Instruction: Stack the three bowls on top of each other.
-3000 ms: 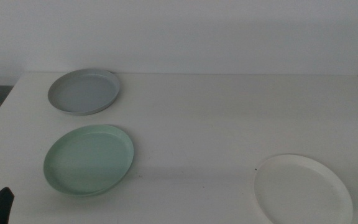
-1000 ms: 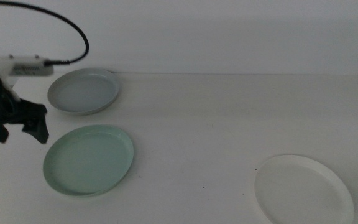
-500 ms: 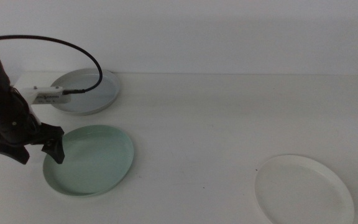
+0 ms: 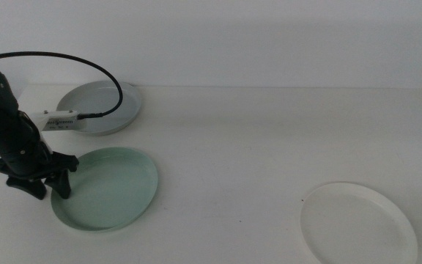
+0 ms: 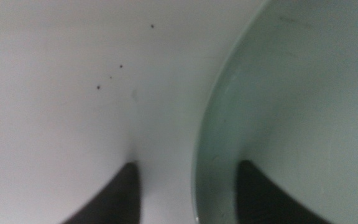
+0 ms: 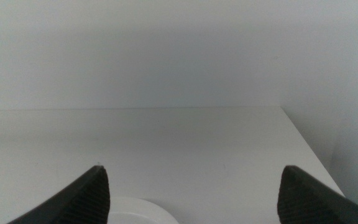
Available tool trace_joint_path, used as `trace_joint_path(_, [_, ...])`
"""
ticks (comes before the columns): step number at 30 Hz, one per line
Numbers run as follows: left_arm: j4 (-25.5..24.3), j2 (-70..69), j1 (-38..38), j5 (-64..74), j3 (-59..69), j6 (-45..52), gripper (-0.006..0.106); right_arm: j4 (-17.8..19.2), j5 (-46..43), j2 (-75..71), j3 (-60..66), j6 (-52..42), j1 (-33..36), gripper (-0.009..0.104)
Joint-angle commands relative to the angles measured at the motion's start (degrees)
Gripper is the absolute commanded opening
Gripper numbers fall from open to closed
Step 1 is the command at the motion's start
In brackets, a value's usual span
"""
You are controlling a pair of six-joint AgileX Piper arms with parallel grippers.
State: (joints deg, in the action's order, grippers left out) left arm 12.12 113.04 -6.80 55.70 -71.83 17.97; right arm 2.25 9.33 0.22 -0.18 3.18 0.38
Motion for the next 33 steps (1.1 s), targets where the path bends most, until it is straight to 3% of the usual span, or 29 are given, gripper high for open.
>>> trace_joint_path(1, [1.6, 0.8, 0.0, 0.0, 0.4, 0.2, 0.042, 0.4, -0.6, -0.2, 0.2, -0.2, -0.4, 0.092])
trace_joint_path(6, [1.9, 0.8, 0.0, -0.1, 0.4, 0.0, 0.001, 0.4, -0.6, -0.2, 0.2, -0.2, -0.4, 0.092])
trace_joint_path(7, [1.9, 0.8, 0.0, 0.0, 0.4, 0.0, -0.002, 0.4, -0.6, -0.2, 0.2, -0.2, -0.4, 0.092])
trace_joint_path(13, [4.5, -5.7, 0.7, 1.9, 0.2, 0.0, -0.002, 0.4, -0.6, -0.2, 0.2, -0.2, -0.4, 0.092])
trace_joint_path(19, [6.8, -13.1, 8.0, 2.6, -1.9, -5.3, -0.002, 0.4, -0.6, -0.2, 0.2, -0.2, -0.4, 0.092])
trace_joint_path(25, [5.4, -8.9, 17.1, 3.1, -9.6, -12.2, -0.002, 0.4, -0.6, -0.2, 0.2, -0.2, -0.4, 0.092])
trace_joint_path(33, [8.1, -0.4, 24.6, 3.7, -18.8, -13.9, -0.002, 0.4, -0.6, -0.2, 0.2, -0.2, -0.4, 0.092])
